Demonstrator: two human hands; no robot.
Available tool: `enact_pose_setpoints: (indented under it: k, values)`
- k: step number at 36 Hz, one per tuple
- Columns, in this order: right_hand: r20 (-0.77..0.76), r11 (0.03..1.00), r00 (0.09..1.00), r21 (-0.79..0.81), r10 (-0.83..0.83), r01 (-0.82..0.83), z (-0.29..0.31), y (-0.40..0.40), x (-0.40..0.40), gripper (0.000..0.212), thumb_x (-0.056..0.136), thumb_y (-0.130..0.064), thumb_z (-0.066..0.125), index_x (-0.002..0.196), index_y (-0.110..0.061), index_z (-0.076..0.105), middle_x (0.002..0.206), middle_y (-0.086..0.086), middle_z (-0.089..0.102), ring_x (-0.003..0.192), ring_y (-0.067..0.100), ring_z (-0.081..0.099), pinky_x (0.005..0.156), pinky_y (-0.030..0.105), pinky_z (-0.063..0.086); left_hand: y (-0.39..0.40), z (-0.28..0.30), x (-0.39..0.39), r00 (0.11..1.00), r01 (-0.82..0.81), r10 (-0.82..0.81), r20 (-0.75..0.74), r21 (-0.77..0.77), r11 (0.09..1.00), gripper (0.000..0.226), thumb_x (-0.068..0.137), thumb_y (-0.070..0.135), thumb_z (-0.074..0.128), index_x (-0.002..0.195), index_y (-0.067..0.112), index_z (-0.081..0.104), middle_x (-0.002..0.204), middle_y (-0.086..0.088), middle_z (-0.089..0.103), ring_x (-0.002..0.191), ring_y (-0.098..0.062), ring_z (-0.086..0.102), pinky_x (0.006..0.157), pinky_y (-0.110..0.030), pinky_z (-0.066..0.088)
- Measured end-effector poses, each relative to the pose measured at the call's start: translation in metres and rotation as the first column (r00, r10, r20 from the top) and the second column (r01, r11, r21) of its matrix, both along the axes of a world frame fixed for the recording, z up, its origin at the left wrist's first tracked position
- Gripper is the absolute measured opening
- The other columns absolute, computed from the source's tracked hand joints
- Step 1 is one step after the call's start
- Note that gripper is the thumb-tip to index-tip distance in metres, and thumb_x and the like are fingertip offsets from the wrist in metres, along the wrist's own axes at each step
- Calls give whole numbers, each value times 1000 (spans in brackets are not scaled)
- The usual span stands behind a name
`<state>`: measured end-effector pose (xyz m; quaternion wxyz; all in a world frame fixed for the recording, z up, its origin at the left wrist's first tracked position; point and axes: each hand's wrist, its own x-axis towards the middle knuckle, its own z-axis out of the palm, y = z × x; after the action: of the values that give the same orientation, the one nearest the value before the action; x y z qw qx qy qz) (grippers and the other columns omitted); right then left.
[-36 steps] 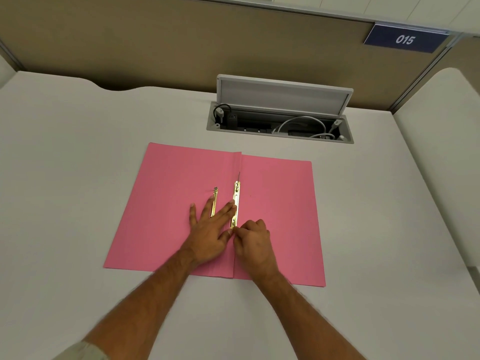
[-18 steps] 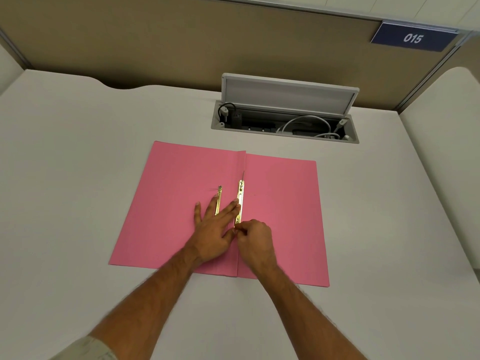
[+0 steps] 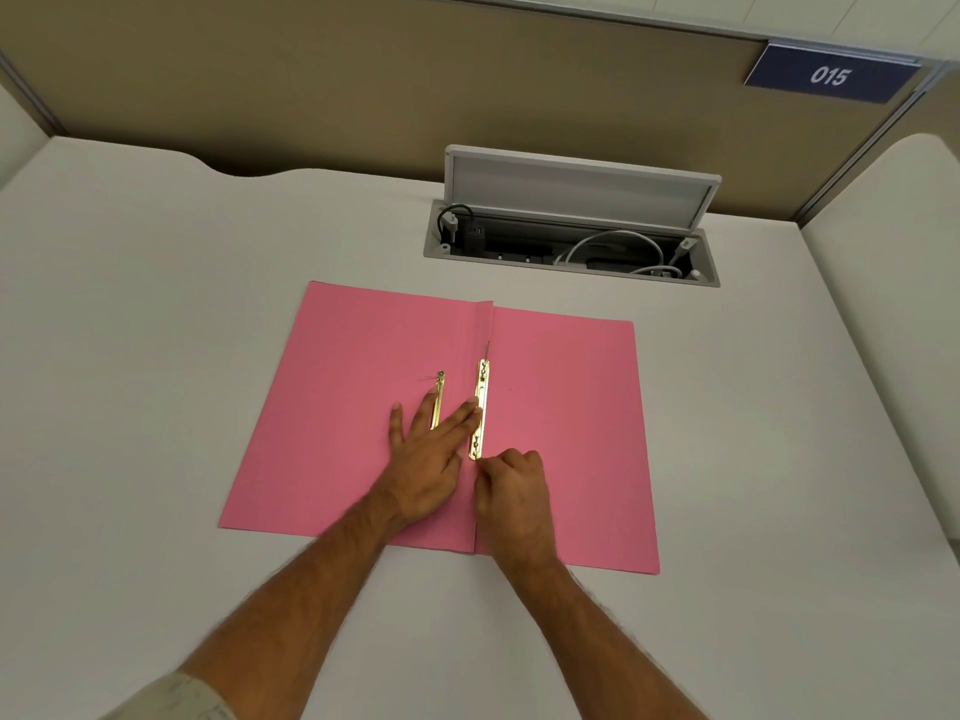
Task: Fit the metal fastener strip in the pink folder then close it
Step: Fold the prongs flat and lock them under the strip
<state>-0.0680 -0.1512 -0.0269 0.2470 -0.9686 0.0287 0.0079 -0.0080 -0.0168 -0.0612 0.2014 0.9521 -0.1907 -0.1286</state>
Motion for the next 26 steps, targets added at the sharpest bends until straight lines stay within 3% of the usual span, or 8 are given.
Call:
enact_pose_setpoints:
  k: [2, 5, 10, 17, 21, 24, 26]
  values:
    - [-36, 998, 998, 39, -42, 43, 0, -4, 1, 29, 99, -13, 51, 113, -8, 75, 104, 10, 73, 100, 30, 53, 86, 37, 44, 0, -2, 0, 1000, 0, 0, 5, 5, 1000, 62, 104, 22, 32, 158, 40, 6, 159, 28, -8, 154, -20, -17, 118, -62, -18]
    - [-67, 992, 994, 88, -82, 88, 4, -4, 3, 28, 97, -14, 52, 112, -9, 75, 104, 7, 74, 100, 26, 53, 84, 35, 45, -1, -4, 0, 1000, -7, 7, 8, -2, 1000, 60, 105, 24, 31, 158, 41, 6, 158, 29, -7, 154, -20, -17, 118, -62, -17]
    - [-121, 950, 978, 242, -173, 198, 7, -7, 15, 23, 89, -15, 57, 82, -4, 77, 76, 7, 75, 68, 25, 63, 65, 35, 52, 0, -6, -1, 1000, -14, 15, 21, -31, 999, 62, 104, 21, 33, 158, 40, 9, 158, 29, -6, 154, -20, -16, 117, -62, -19]
    - [-273, 906, 929, 271, -251, 325, 10, -19, 48, 20, 93, -25, 64, 90, -9, 76, 84, 6, 76, 74, 22, 69, 71, 32, 57, 0, -3, 0, 997, -75, 73, -17, -152, 986, 63, 102, 15, 40, 156, 42, 20, 162, 26, 14, 155, -16, -11, 118, -55, -22]
    - [-272, 891, 937, 334, -220, 307, 13, -19, 57, 11, 89, -18, 68, 99, -16, 71, 83, 5, 76, 71, 20, 68, 68, 32, 55, 1, 0, 0, 994, -107, 104, -26, -223, 969, 67, 98, 11, 46, 155, 41, 27, 161, 25, 19, 154, -12, -5, 118, -51, -21]
    - [-212, 889, 966, 399, -149, 225, 12, -17, 57, 29, 90, -5, 56, 109, -24, 67, 74, 4, 74, 56, 13, 60, 58, 30, 53, 4, 4, 2, 989, -148, 141, -44, -301, 942, 66, 98, 8, 48, 153, 39, 30, 160, 23, 20, 153, -7, 3, 121, -48, -16]
    - [-181, 901, 979, 403, -94, 160, 12, -16, 55, 45, 90, 0, 51, 122, -29, 66, 79, 3, 74, 63, 12, 63, 65, 28, 54, 8, 9, 4, 982, -188, 182, -51, -361, 914, 65, 96, 3, 50, 152, 33, 36, 161, 17, 26, 152, -6, 15, 123, -45, -7]
